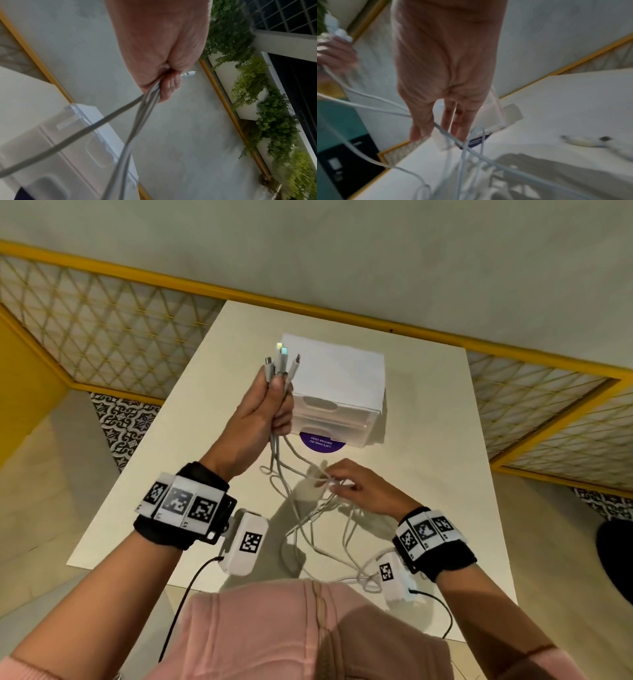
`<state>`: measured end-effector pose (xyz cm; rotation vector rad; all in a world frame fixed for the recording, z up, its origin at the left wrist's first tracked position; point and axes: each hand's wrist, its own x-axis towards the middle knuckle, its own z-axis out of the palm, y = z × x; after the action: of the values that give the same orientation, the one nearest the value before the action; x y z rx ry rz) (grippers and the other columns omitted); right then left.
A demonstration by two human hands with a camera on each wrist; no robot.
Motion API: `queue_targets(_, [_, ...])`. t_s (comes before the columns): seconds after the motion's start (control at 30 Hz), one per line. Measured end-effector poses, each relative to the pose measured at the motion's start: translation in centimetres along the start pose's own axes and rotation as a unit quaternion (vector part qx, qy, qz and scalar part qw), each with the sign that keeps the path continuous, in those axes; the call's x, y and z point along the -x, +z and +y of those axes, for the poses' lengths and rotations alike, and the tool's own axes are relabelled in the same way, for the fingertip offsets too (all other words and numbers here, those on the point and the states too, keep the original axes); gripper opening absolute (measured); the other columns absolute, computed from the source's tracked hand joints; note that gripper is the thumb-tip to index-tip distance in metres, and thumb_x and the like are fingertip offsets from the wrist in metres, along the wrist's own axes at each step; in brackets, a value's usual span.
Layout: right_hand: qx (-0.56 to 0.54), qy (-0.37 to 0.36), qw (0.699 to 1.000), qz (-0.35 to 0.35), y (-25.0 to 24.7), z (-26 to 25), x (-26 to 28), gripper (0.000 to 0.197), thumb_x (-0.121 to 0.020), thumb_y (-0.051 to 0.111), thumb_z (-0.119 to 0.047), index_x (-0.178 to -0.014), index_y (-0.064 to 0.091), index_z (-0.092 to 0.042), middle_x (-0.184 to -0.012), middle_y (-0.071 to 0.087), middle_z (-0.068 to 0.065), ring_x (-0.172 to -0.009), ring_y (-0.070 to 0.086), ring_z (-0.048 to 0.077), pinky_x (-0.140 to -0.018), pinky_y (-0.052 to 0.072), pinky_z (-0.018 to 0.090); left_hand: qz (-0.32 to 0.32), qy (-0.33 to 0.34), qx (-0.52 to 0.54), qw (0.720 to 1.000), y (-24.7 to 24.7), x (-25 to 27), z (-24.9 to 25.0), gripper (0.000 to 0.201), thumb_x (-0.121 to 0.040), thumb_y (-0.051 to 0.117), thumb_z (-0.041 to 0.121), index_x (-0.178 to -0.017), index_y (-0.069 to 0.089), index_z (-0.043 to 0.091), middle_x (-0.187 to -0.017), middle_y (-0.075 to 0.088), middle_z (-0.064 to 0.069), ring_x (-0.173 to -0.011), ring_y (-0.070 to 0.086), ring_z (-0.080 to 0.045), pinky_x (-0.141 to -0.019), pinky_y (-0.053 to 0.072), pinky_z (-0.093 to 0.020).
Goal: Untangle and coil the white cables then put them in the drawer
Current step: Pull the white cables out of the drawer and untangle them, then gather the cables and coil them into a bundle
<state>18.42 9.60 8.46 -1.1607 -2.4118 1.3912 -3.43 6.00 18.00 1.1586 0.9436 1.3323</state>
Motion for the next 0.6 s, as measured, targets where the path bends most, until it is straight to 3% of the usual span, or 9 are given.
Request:
queue_targets(0.1, [0.044, 0.066, 0.997, 0.008, -0.7, 4.0, 1.4, 0.060, -0.085, 0.067, -0.027, -0.139, 0.039, -0.032, -0.144, 0.032, 0.002, -0.135, 0.032, 0.016, -0.112, 0.030, 0.033, 0.028, 0.019, -0.022, 0.999, -1.0, 0.0, 0.8, 0.024, -0.104, 0.027, 0.030, -0.086, 0.042, 0.024, -0.064, 0.031, 0.009, -0.055, 0.025, -0.007, -0.052, 0.029, -0.018])
queue_targets(0.17, [0.097, 0.119, 0.988, -0.020, -1.1, 5.8, 2.5, 0.072, -0.083, 0.069, -0.027, -0.144, 0.031, -0.029, -0.153, 0.024, 0.004, -0.142, 0.022, 0.019, -0.110, 0.018, 0.022, 0.039, 0.032, -0.022, 0.998, -1.5, 0.0, 1.1, 0.024, -0.104, 0.027, 0.028, -0.085, 0.041, 0.023, -0.064, 0.031, 0.010, -0.055, 0.025, -0.007, -0.051, 0.028, -0.017])
queue_targets(0.2, [0.098, 0.135, 0.986, -0.029, -1.3, 6.6, 3.1, 0.069, -0.084, 0.069, -0.019, -0.144, 0.034, -0.020, -0.151, 0.028, 0.009, -0.141, 0.024, 0.020, -0.105, 0.017, 0.013, 0.044, 0.037, -0.020, 0.998, -1.7, 0.0, 1.3, 0.024, -0.104, 0.027, 0.028, -0.085, 0.041, 0.023, -0.063, 0.031, 0.010, -0.055, 0.025, -0.006, -0.051, 0.027, -0.017])
queue_targets(0.27, [0.048, 0.164, 0.985, -0.008, -1.3, 7.5, 3.9, 0.052, -0.086, 0.063, -0.002, -0.135, 0.046, -0.004, -0.139, 0.045, 0.016, -0.131, 0.040, 0.021, -0.092, 0.024, 0.000, 0.049, 0.042, -0.018, 0.998, -1.9, -0.1, 1.3, 0.025, -0.104, 0.027, 0.027, -0.085, 0.042, 0.023, -0.062, 0.032, 0.012, -0.054, 0.025, -0.006, -0.051, 0.026, -0.018])
queue_targets(0.3, [0.036, 0.173, 0.984, 0.021, -1.1, 7.6, 4.1, 0.041, -0.088, 0.060, 0.000, -0.129, 0.053, -0.002, -0.133, 0.053, 0.016, -0.125, 0.049, 0.023, -0.087, 0.030, 0.000, 0.048, 0.042, -0.018, 0.998, -1.9, -0.1, 1.3, 0.025, -0.104, 0.026, 0.027, -0.085, 0.042, 0.023, -0.062, 0.033, 0.012, -0.054, 0.025, -0.005, -0.051, 0.026, -0.018])
queue_targets(0.37, [0.036, 0.171, 0.983, 0.059, -0.6, 7.5, 3.6, 0.028, -0.092, 0.055, -0.005, -0.119, 0.062, -0.007, -0.123, 0.062, 0.014, -0.112, 0.059, 0.026, -0.082, 0.037, 0.003, 0.042, 0.039, -0.025, 0.998, -1.5, 0.0, 1.2, 0.024, -0.104, 0.026, 0.027, -0.085, 0.042, 0.022, -0.062, 0.033, 0.011, -0.054, 0.025, -0.006, -0.051, 0.027, -0.018])
queue_targets(0.47, [0.073, 0.177, 0.981, 0.028, 0.1, 7.3, 2.6, 0.023, -0.092, 0.054, -0.010, -0.111, 0.068, -0.008, -0.115, 0.067, 0.016, -0.100, 0.063, 0.024, -0.082, 0.043, 0.014, 0.027, 0.033, -0.049, 0.998, -0.8, 0.1, 1.2, 0.024, -0.104, 0.026, 0.027, -0.086, 0.041, 0.023, -0.065, 0.031, 0.008, -0.056, 0.023, -0.008, -0.051, 0.025, -0.020])
queue_targets(0.53, [0.023, 0.194, 0.978, 0.078, 0.0, 7.1, 2.3, 0.019, -0.089, 0.055, -0.001, -0.099, 0.070, -0.005, -0.098, 0.069, 0.021, -0.073, 0.067, 0.012, -0.064, 0.050, 0.015, 0.020, 0.028, -0.071, 0.997, -0.6, 0.2, 1.3, 0.024, -0.105, 0.026, 0.027, -0.086, 0.041, 0.024, -0.065, 0.030, 0.008, -0.056, 0.023, -0.008, -0.051, 0.025, -0.019])
queue_targets(0.6, [-0.092, 0.210, 0.954, 0.192, -1.0, 6.6, 2.6, 0.024, -0.084, 0.051, 0.012, -0.088, 0.067, -0.006, -0.084, 0.064, 0.021, -0.046, 0.059, 0.003, -0.047, 0.051, 0.020, 0.016, 0.020, -0.095, 0.995, -0.7, 0.4, 1.3, 0.024, -0.105, 0.026, 0.027, -0.086, 0.041, 0.024, -0.065, 0.031, 0.009, -0.055, 0.024, -0.007, -0.050, 0.027, -0.017])
